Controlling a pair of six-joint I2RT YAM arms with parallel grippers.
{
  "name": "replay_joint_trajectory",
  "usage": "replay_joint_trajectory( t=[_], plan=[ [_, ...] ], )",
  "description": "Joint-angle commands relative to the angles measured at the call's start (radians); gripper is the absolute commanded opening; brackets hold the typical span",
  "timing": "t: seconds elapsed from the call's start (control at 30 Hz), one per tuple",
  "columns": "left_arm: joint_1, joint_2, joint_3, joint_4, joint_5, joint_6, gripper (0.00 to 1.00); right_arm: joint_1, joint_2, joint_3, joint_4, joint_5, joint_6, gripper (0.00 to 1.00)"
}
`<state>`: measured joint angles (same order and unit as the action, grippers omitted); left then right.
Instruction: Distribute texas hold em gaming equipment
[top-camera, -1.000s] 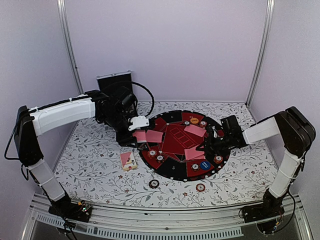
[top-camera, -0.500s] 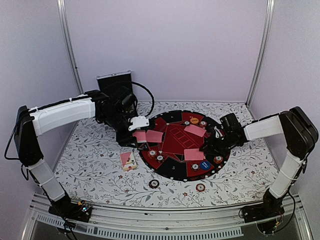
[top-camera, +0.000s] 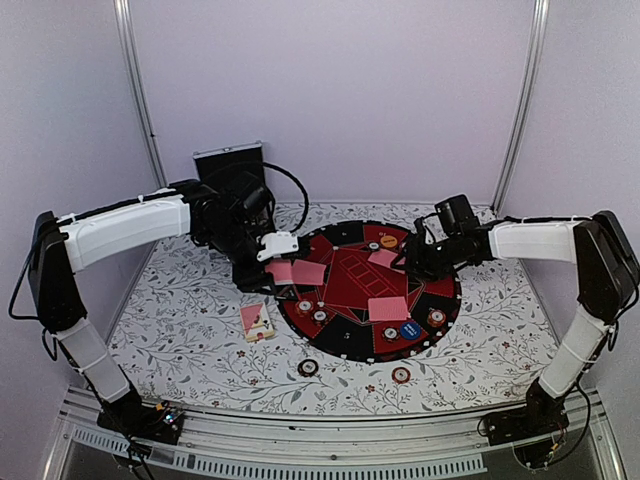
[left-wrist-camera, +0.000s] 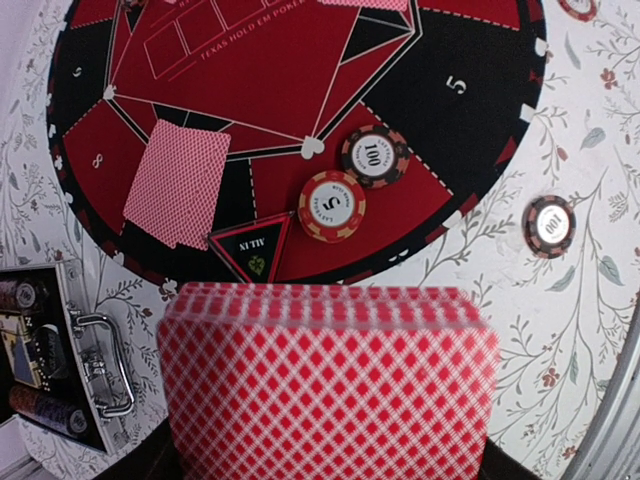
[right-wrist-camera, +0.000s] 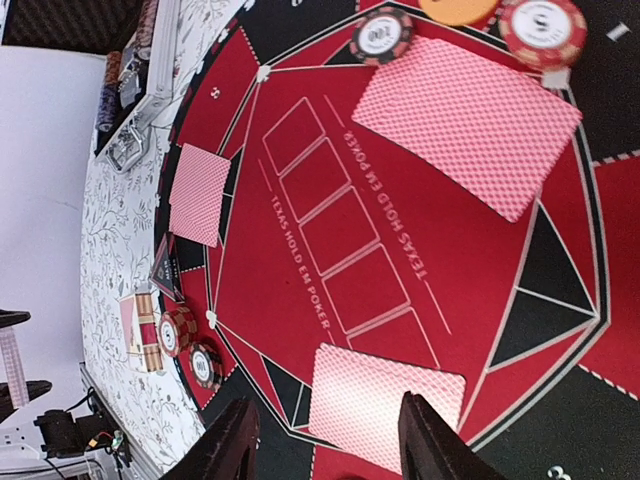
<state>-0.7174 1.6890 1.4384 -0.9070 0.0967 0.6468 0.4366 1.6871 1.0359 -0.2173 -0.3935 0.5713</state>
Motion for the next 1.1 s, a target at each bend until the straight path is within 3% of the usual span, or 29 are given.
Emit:
replay_joint_trajectory(
  t=[0.0,0.43,1.07],
  plan=[
    [-0.001,-0.008,0.034,0.001,0.011,0.008,0.00,0.057,0.119,0.087,-0.003,0.014,-0.022,0.52],
    [-0.001,-0.009,0.034,-0.003,0.008,0.008,0.00,0.092,0.251,0.093,0.034,0.016,-0.024,0.54],
    [-0.002,-0.015,0.030,-0.007,0.011,0.003,0.00,0.092,0.130,-0.041,0.011,0.020,-0.035,0.52]
  ],
)
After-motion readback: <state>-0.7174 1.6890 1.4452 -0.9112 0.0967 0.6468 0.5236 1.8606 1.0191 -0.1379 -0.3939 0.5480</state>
